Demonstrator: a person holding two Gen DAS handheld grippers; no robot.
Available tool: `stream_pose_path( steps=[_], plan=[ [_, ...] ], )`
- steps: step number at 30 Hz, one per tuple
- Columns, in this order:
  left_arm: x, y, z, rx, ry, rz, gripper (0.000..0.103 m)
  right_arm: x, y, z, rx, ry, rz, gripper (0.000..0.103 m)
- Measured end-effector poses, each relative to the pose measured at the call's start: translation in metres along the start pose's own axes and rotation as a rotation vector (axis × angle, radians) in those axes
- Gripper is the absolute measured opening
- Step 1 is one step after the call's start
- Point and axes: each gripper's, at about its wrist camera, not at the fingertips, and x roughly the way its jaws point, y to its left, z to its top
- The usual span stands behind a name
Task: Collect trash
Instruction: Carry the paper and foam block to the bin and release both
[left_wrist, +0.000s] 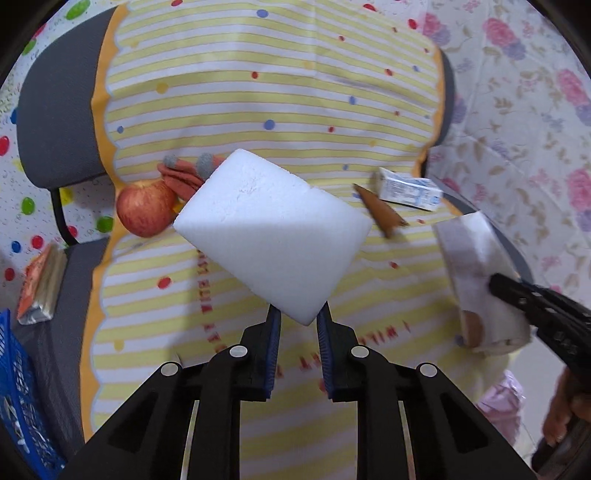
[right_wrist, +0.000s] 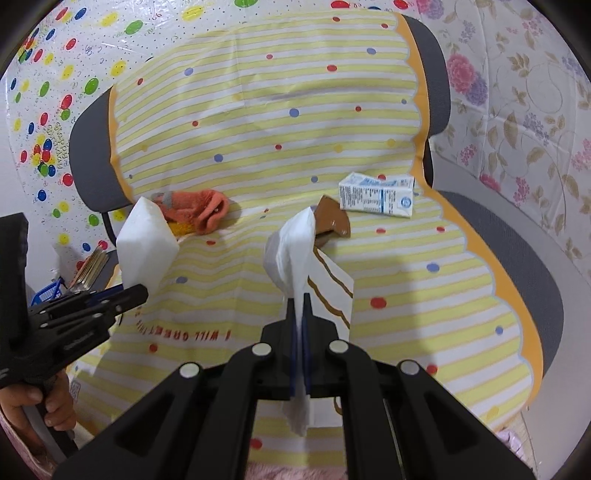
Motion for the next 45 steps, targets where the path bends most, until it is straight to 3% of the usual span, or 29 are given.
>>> stream_pose_path(
  steps=[8, 18, 32, 40, 45],
  plan=[
    [-0.016, -0.042, -0.015, 0.128, -0.017, 0.025, 0.021, -0.023, -0.013, -0.017, 0.044, -0.021, -0.022, 0.003],
    [-0.025, -0.119, -0.040, 0.241, -0.031, -0.128, 0.021, -0.084, -0.055, -0.051, 0.120, -0.061, -0.122, 0.003],
    [-0.036, -0.215, -0.087, 0.412, -0.010, -0.318, 0.021, -0.175, -0.102, -0.122, 0.209, -0.089, -0.354, 0.003],
    [-0.026, -0.272, -0.124, 0.516, 0.060, -0.440, 0.021, -0.210, -0.131, -0.167, 0.281, -0.067, -0.484, 0.003],
    [-0.009, -0.291, -0.135, 0.549, 0.130, -0.473, 0.021, -0.202, -0.156, -0.189, 0.357, -0.019, -0.474, 0.003]
  ],
)
